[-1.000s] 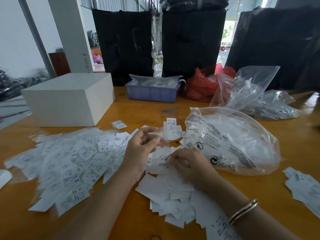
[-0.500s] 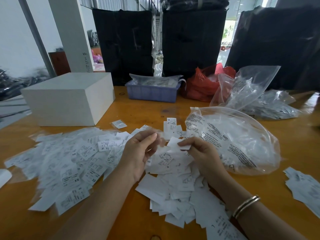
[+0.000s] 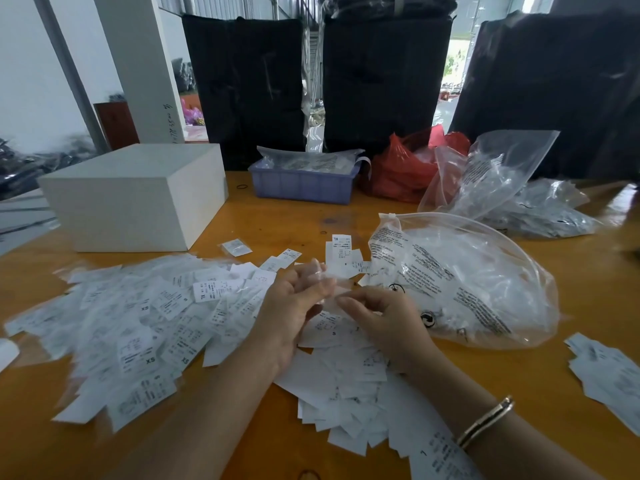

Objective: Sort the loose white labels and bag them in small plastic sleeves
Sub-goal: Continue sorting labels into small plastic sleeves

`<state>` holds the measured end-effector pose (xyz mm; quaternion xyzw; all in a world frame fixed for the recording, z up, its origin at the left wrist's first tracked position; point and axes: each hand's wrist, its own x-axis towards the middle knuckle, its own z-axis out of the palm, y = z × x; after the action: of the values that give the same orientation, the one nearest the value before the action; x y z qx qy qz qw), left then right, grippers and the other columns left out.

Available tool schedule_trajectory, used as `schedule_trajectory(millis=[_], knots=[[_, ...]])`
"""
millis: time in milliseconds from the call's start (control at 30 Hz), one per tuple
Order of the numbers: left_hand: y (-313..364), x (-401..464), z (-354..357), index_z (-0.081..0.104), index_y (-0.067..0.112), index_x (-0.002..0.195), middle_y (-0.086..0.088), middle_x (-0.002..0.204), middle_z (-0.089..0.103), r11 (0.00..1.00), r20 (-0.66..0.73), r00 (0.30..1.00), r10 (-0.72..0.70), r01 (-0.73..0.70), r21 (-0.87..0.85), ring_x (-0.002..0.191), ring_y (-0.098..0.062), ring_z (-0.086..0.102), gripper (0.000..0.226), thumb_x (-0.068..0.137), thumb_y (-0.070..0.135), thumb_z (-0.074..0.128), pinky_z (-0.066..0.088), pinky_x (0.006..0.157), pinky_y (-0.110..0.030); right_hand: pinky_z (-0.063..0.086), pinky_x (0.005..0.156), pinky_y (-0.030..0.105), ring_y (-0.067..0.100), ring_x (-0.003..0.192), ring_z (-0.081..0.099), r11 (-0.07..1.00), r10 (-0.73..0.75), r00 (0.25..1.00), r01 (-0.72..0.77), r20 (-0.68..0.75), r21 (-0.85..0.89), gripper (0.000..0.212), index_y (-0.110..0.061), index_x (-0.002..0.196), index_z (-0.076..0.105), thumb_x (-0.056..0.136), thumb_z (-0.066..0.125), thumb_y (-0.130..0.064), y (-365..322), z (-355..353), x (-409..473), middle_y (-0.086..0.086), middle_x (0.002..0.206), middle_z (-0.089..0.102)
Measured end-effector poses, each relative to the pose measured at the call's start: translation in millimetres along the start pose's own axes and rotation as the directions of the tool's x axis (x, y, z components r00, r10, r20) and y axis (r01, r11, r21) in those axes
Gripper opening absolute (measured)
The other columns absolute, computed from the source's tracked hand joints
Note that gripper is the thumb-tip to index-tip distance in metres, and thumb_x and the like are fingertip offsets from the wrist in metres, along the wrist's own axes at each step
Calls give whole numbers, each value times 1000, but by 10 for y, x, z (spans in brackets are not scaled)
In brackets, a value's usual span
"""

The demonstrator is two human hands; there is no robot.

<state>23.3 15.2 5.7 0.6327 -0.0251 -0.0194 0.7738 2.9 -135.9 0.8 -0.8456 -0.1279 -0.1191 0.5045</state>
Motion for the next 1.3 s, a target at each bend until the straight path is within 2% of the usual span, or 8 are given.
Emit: schedule_trajectory(millis=[100, 200, 467, 633, 800, 933, 1100, 1300], knots=[[9, -23, 15, 67, 33, 99, 7, 100, 72, 994, 54, 998, 24, -29, 103, 93, -8, 67, 39, 63, 44, 75, 48, 74, -22, 40, 54, 10, -4, 57, 53, 999, -19, 997, 22, -74, 46, 10, -27, 80, 68, 88, 64, -23, 16, -36, 14, -16, 63, 63], [16, -19, -26, 68, 33, 100, 8, 93, 72, 988, 78, 996, 47, -58, 145, 80, -4, 67, 23, 79, 26, 74, 48, 67, -19, 42, 55, 10, -5, 58, 55, 996, -14, 994, 24, -113, 90, 18, -31, 77, 64, 87, 64, -17, -2, -63, 25, -14, 64, 63], [37, 12, -64, 65, 25, 101, 8, 71, 72, 997, -80, 995, 60, -63, -36, 65, -1, 65, 18, 85, 19, 67, 49, 66, -20, 51, 66, 14, 9, 76, 70, 927, 63, 967, 34, -246, 374, 50, -46, 108, 51, 88, 60, -2, 44, -91, 25, -3, 91, 72], [83, -3, -71, 62, 17, 107, 3, 65, 70, 989, -54, 998, 21, -29, -146, 56, -3, 63, 25, 83, 18, 66, 48, 51, -16, 52, 76, 20, 6, 93, 64, 959, -54, 955, 131, -291, 251, 51, -39, 73, 71, 81, 62, 11, 42, -102, 31, -10, 95, 69], [82, -14, -47, 63, 18, 107, 3, 68, 71, 983, -41, 999, -24, 17, -184, 58, -3, 64, 23, 84, 17, 65, 48, 49, -14, 51, 69, 14, 7, 77, 66, 944, -1, 973, 78, -232, 321, 46, -36, 84, 71, 88, 55, 7, 15, -109, 5, -7, 81, 72], [100, -15, -66, 60, 19, 109, 1, 72, 72, 985, -19, 1000, -9, 5, -172, 58, -5, 66, 22, 87, 19, 63, 45, 42, -12, 48, 76, 11, 2, 95, 64, 905, -8, 989, 70, -147, 420, 36, -26, 100, 70, 92, 50, 2, -22, -106, -23, -12, 98, 72], [57, 9, -63, 62, 19, 107, 0, 77, 74, 980, -31, 999, -10, 3, -201, 71, -6, 69, 21, 86, 15, 64, 52, 61, -19, 51, 71, 12, 8, 86, 70, 867, 71, 984, 20, -163, 498, 38, -34, 108, 62, 90, 56, -1, -8, -68, 7, -2, 98, 72], [24, 31, -87, 62, 20, 107, -6, 84, 74, 977, -30, 999, -13, 6, -213, 74, -8, 69, 23, 85, 17, 66, 52, 63, -19, 52, 70, 14, 16, 85, 71, 819, 90, 991, -16, -102, 574, 36, -23, 112, 63, 88, 57, 3, 16, -60, 4, -4, 96, 73]])
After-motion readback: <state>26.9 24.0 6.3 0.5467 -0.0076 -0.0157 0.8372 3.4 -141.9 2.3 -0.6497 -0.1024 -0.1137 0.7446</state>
